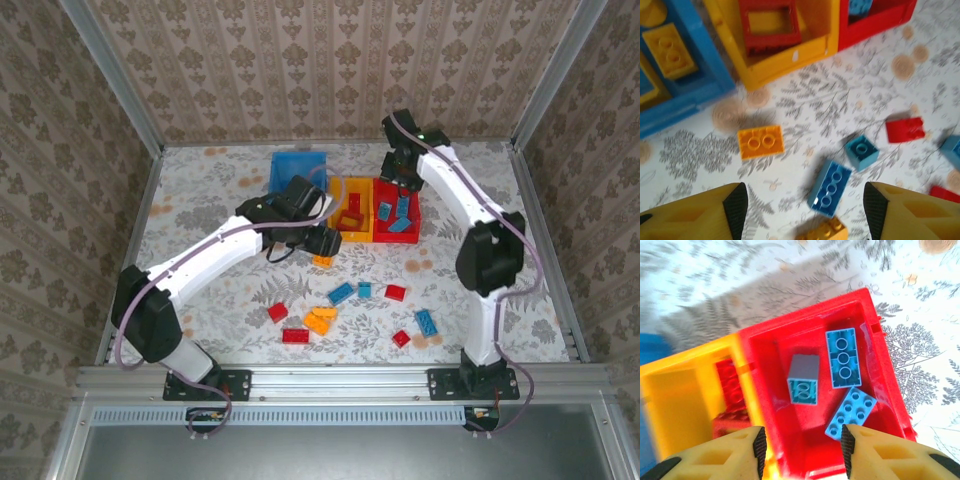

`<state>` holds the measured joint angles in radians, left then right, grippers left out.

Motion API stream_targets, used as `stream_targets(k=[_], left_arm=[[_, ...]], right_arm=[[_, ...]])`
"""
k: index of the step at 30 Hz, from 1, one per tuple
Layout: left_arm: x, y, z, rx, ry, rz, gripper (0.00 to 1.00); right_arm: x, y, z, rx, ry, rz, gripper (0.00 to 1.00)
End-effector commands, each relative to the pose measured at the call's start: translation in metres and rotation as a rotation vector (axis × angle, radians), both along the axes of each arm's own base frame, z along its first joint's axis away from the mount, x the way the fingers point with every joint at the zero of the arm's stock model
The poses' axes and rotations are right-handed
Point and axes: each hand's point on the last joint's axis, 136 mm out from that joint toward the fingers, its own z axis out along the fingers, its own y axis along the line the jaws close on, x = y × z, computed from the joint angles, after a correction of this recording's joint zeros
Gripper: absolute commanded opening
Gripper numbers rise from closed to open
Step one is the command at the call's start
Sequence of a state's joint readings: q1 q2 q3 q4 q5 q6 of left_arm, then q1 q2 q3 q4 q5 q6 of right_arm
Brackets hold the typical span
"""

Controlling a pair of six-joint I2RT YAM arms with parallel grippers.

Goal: Sort the legos into containers by color

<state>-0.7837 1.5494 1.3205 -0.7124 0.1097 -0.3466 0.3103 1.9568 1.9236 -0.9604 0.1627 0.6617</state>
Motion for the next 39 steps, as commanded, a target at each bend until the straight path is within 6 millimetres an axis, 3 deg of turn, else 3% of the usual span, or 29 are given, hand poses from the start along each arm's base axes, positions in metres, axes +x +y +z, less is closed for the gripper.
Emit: stream_targets(k=[1, 4, 7, 10, 13, 19, 24, 30, 35, 39], left_arm=[[-0.011, 0.026, -0.025, 0.09, 0.075, 0.067, 0.69], [0.001, 0.034, -0.042, 0.095, 0.177, 0.283, 0.7], [0.013, 0.025, -0.051, 0.088, 0.264, 0.452, 0.7], [0.017, 0.022, -0.064, 0.094, 0.35, 0.623, 0.7], [0.018, 0.015, -0.076, 0.033, 0.394, 0.77, 0.72], [0.032, 0.01, -0.087, -0.076, 0.401, 0.999, 0.83], [0.035, 0.005, -0.109, -0.115, 0.491, 1.154, 0.84], [0.03, 0.006, -0.134, -0.148, 0.544, 1.27, 0.79], [0.042, 0.003, -0.142, -0.174, 0.507, 1.283, 0.73], [0.043, 0.002, -0.148, -0.171, 0.498, 1.283, 0.6]], right_arm=[[-0.024, 0.027, 0.044, 0.071, -0.155, 0.184, 0.52], [-0.064, 0.062, 0.041, 0.208, -0.202, 0.407, 0.61], [-0.114, 0.083, 0.024, 0.341, -0.176, 0.574, 0.66], [-0.155, 0.085, 0.016, 0.357, -0.164, 0.667, 0.72], [-0.176, 0.081, 0.008, 0.365, -0.14, 0.69, 0.74], [-0.191, 0.078, 0.007, 0.374, -0.126, 0.704, 0.75], [-0.194, 0.079, 0.012, 0.396, -0.134, 0.706, 0.75], [-0.197, 0.079, 0.017, 0.401, -0.147, 0.712, 0.75], [-0.199, 0.078, 0.016, 0.402, -0.143, 0.709, 0.75], [-0.201, 0.078, 0.013, 0.403, -0.135, 0.704, 0.75]])
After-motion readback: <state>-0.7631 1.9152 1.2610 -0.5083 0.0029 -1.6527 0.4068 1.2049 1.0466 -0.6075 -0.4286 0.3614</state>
